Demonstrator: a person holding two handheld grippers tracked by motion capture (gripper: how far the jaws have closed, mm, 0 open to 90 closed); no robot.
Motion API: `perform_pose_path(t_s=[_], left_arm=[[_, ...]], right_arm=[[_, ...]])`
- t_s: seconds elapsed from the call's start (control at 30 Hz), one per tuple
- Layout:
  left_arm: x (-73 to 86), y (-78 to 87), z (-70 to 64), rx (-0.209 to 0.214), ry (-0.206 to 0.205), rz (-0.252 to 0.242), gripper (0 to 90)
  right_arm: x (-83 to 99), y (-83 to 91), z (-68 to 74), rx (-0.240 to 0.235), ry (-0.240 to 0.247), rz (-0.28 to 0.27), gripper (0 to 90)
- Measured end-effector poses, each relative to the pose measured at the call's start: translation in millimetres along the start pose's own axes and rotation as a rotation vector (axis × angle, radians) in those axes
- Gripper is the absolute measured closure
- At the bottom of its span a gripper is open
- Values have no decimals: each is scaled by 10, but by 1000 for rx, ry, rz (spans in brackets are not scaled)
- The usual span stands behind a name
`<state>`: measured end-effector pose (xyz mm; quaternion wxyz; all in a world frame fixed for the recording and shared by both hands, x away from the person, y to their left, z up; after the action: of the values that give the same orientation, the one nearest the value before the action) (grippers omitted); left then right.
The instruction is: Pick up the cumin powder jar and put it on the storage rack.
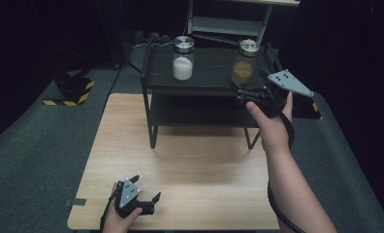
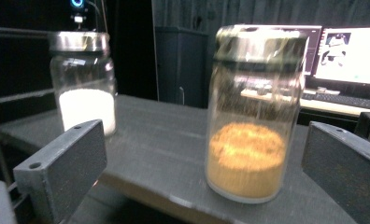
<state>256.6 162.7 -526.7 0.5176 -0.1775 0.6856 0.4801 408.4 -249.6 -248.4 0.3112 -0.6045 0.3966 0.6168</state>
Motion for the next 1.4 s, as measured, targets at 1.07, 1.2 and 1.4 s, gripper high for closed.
perform_pose_path(t_s=[1.07, 1.2, 1.4], left_arm=[[3, 3, -4, -6, -5, -5, 7], [5, 6, -8, -5, -9, -7, 7], [8, 8, -11, -7, -3, -9, 7]], right_arm=[[1406, 529, 199, -76, 79, 142, 4], [1609, 575, 199, -79, 66, 174, 4], [1951, 627, 203, -79, 46, 237, 4]])
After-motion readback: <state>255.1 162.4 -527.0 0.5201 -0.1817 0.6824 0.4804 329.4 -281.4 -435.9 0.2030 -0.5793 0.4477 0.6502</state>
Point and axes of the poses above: each handheld gripper's, and its own axes: y roughly backward along the jaws, x roughly out of its underside, z roughly to its left, the point moved 10 cm from there along -y, roughly forward along the jaws, and after that the axes turned 6 degrees about z, right-handed, at the moved point
